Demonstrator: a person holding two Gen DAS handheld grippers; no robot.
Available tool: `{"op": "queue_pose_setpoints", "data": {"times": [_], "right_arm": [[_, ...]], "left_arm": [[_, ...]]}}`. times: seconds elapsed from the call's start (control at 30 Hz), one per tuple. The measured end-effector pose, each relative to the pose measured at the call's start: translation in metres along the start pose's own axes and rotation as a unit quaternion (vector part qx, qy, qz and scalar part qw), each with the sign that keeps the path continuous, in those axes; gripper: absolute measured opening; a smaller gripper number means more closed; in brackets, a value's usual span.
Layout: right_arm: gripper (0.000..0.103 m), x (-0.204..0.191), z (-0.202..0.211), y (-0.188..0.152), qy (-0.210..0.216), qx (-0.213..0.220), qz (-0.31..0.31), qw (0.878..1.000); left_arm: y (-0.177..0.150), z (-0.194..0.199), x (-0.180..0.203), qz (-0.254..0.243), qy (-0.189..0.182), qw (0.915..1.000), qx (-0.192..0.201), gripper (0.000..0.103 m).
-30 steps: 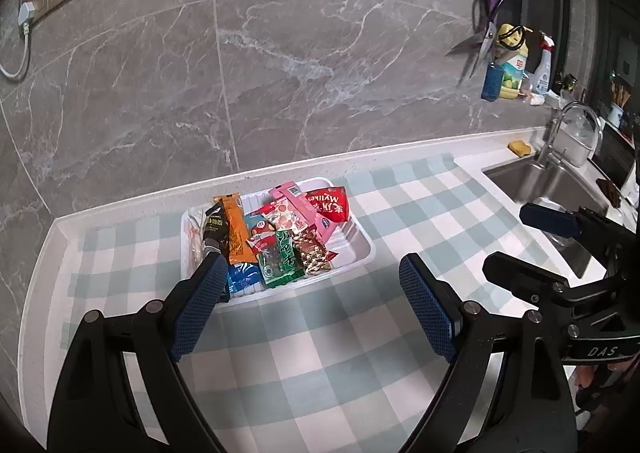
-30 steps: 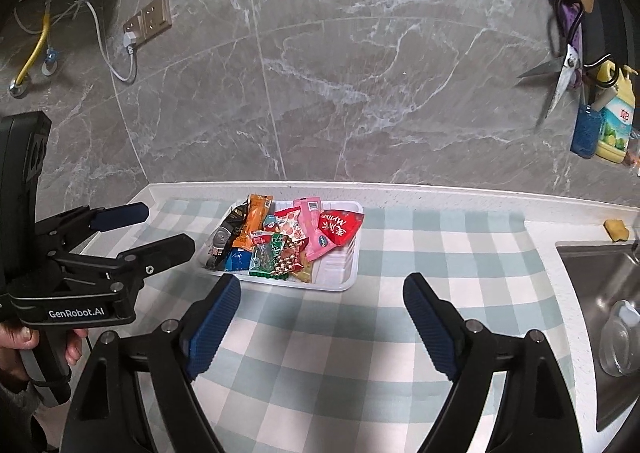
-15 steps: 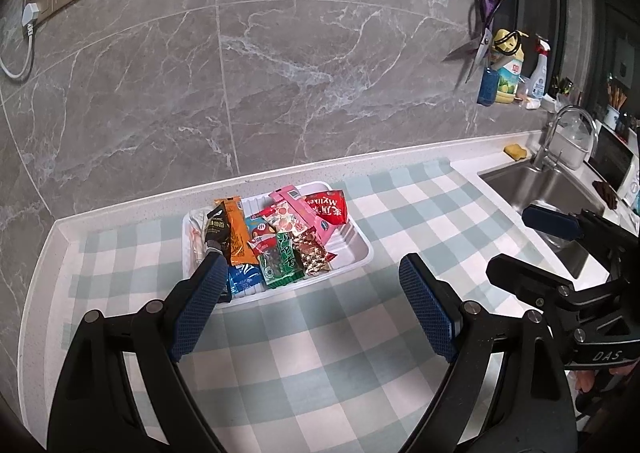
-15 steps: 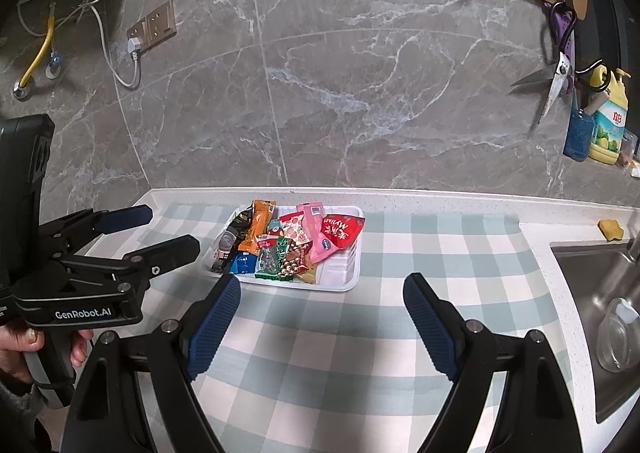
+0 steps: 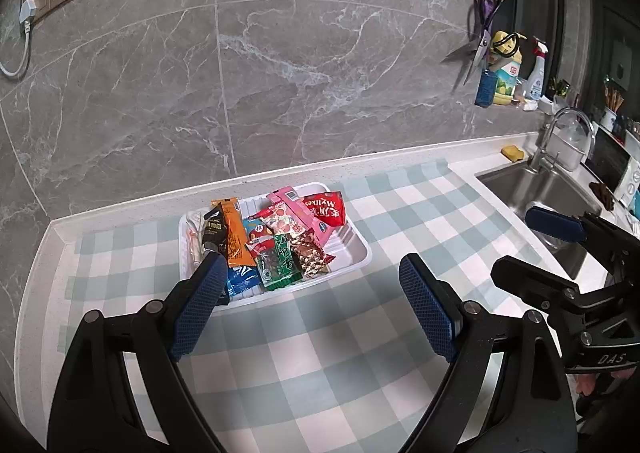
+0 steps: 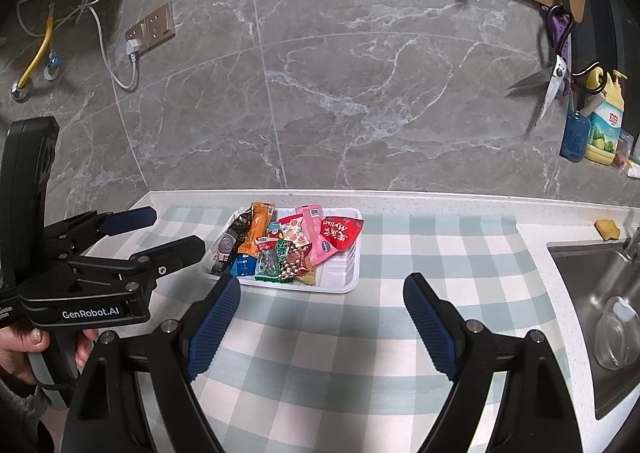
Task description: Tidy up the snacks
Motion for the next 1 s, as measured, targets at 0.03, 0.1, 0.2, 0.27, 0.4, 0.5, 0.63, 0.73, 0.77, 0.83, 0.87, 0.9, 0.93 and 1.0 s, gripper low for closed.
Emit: {"op": "queue_pose_setpoints", "data": {"times": [0.03,0.1,0.2,0.27,0.4,0.5,0.63,0.73,0.77,0.83,0.87,0.9,0.93,1.0], "right_arm": [[0.086,-0.0003,0.0,0.0002,0.0,0.0,0.0,1.0],[0.086,0.0001,0.0001,-0.0001,-0.001,0.0,0.0,1.0],[0.086,-0.0001,-0.0001,0.0,0.001,0.0,-0.001,1.0],[0.086,0.0001,-0.0007,-0.0002,0.001,0.0,0.0,1.0],[0.086,-0.0004,-0.0007,-0.0009,0.001,-0.001,-0.001,1.0],[0.086,-0.0011,-0.0017,-0.0014,0.002,-0.002,-0.002,1.0],[0.086,-0.0018,-0.004,-0.0021,0.003,-0.003,-0.003,1.0],[0.086,-0.0026,-0.0048,-0.0028,0.003,-0.004,-0.004,1.0],[0.086,-0.0027,-0.0048,-0.0028,0.003,-0.005,-0.004,1.0],[0.086,-0.0036,-0.0062,-0.0033,0.004,-0.005,-0.005,1.0],[0.086,-0.0037,-0.0064,-0.0035,0.004,-0.005,-0.005,1.0],[0.086,-0.0036,-0.0061,-0.0036,0.004,-0.006,-0.005,1.0],[0.086,-0.0043,-0.0065,-0.0039,0.005,-0.006,-0.006,1.0],[0.086,-0.0049,-0.007,-0.0041,0.005,-0.006,-0.006,1.0]], "left_arm": [[0.0,-0.0011,-0.0001,0.0,0.0,1.0,0.0,0.088],[0.0001,-0.0011,-0.0003,0.0,0.0,1.0,0.0,0.088],[0.0,-0.001,-0.0003,0.0,0.001,1.0,0.0,0.088],[-0.0004,-0.0027,-0.0007,0.002,0.001,1.0,-0.001,0.088],[-0.0016,-0.0068,-0.0019,0.005,0.002,1.0,-0.003,0.088],[-0.0018,-0.0076,-0.0027,0.005,0.003,1.0,-0.003,0.088],[-0.0014,-0.0086,-0.0035,0.01,0.004,0.9999,0.0,0.088],[-0.0007,-0.0083,-0.0045,0.01,0.007,0.9999,0.002,0.088],[-0.0008,-0.0083,-0.0044,0.01,0.006,0.9999,0.002,0.088],[0.0,-0.0066,-0.0057,0.008,0.012,0.9999,0.004,0.088],[0.0002,-0.006,-0.0054,0.006,0.011,0.9999,0.006,0.088],[0.0006,-0.0055,-0.0057,0.007,0.012,0.9999,0.008,0.088],[0.0012,-0.0049,-0.0064,0.007,0.014,0.9998,0.01,0.088],[0.0024,-0.0042,-0.0073,0.006,0.017,0.9997,0.014,0.088]]}}
Point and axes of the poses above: each gripper's, at about its wrist camera, not at the fingertips, and z roughly against the way its jaws point, x to its right, y to its top, the point moved 9 cm from there along -z, roughly the way its jaws point, and after that the axes turned 14 degrees about x, right-handed, at the moved point
